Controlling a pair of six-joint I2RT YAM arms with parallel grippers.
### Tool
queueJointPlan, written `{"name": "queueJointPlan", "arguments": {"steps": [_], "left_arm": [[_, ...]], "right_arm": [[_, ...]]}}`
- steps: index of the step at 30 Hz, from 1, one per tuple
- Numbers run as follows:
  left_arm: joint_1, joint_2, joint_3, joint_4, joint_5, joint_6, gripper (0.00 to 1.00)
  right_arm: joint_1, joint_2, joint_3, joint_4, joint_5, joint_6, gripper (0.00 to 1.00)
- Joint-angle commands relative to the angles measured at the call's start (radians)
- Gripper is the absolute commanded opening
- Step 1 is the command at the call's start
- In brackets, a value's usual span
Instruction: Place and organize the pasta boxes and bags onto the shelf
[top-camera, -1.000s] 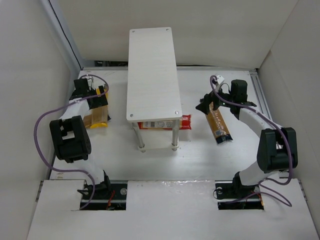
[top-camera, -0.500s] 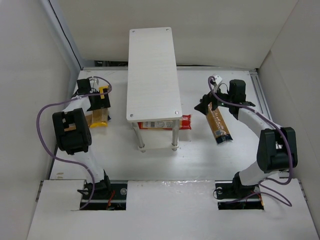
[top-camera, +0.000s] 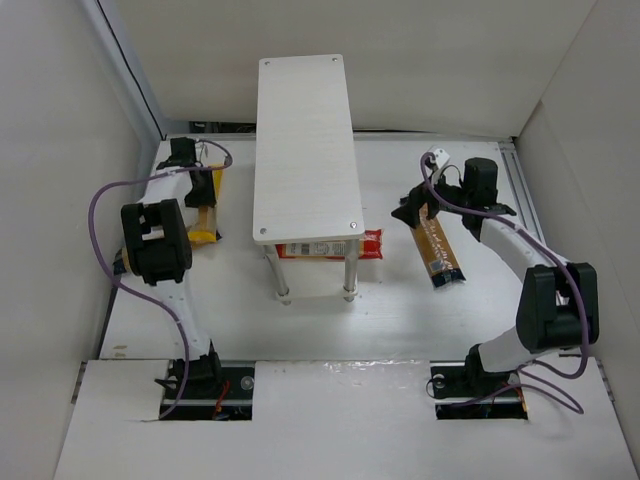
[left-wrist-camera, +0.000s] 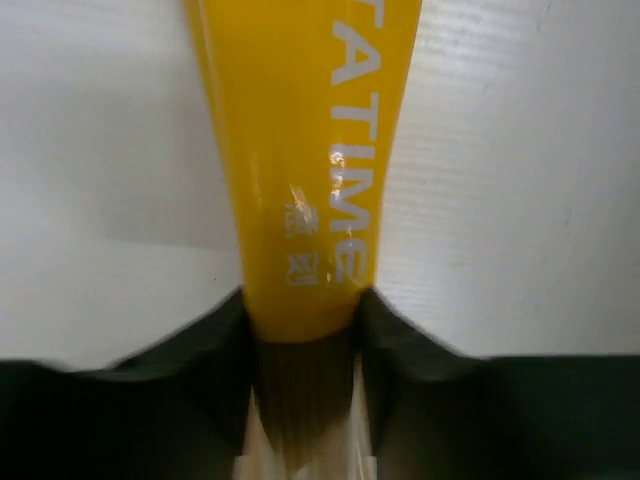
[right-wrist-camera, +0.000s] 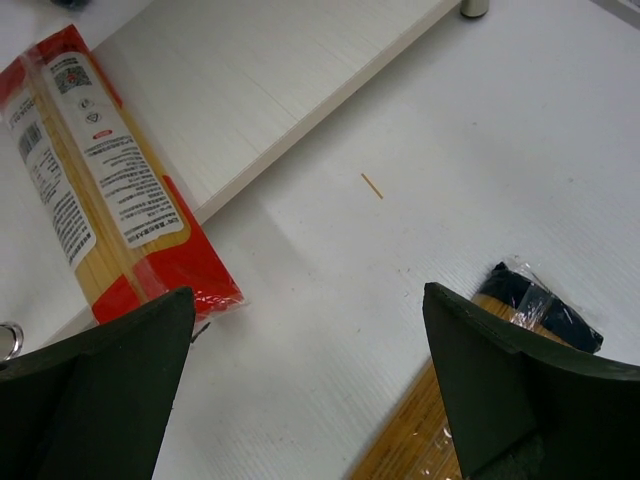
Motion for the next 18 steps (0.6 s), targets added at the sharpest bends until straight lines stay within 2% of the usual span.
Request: {"name": "queueJointPlan", "arguments": {"steps": [1,2,3,5,8,10,13,15,18], "left_arm": [[-0.009,0.018,0.059,-0.114,-0.018,-0.011,0.20],[-0.009,0.018,0.060,-0.114,-0.018,-0.011,0.05],[-0.009,0.018,0.060,-0.114,-0.018,-0.011,0.00],[-0.009,-0.047,0.029,-0.082,-0.009,-0.002,0.00],[-0.009,-0.154,-0.012,0.007,0.100,0.025,0.00],[-0.009,-0.295,-0.046,0.059,0.197,0.060,0.00],[-0.036,-0.478,-0.103,0.165,0.273,0.085,0.00],[-0.066,-0.552,-0.140,0.236,0.273,0.130,0.00],[-0.119,-0.641,-0.181,0.258,0.273,0.189,0.00]], "right_arm": [[-0.019,-0.047,-0.009,0.065,-0.049,-0.014,1.00],[-0.019,-0.059,-0.019,0.078,-0.049,-0.005,1.00],[-0.019,-0.073,-0.019,0.078,-0.049,-0.005,1.00],[-0.028,-0.086,-0.029,0.087,-0.049,-0.005,1.00],[-0.028,-0.097,-0.043,0.119,-0.090,0.005,1.00],[-0.028,-0.106,-0.052,0.119,-0.100,0.014,1.00],[-0.028,-0.119,-0.077,0.144,-0.112,0.024,1.00],[-0.028,-0.119,-0.077,0.154,-0.112,0.024,1.00],[-0.028,-0.128,-0.077,0.154,-0.112,0.024,1.00]]}}
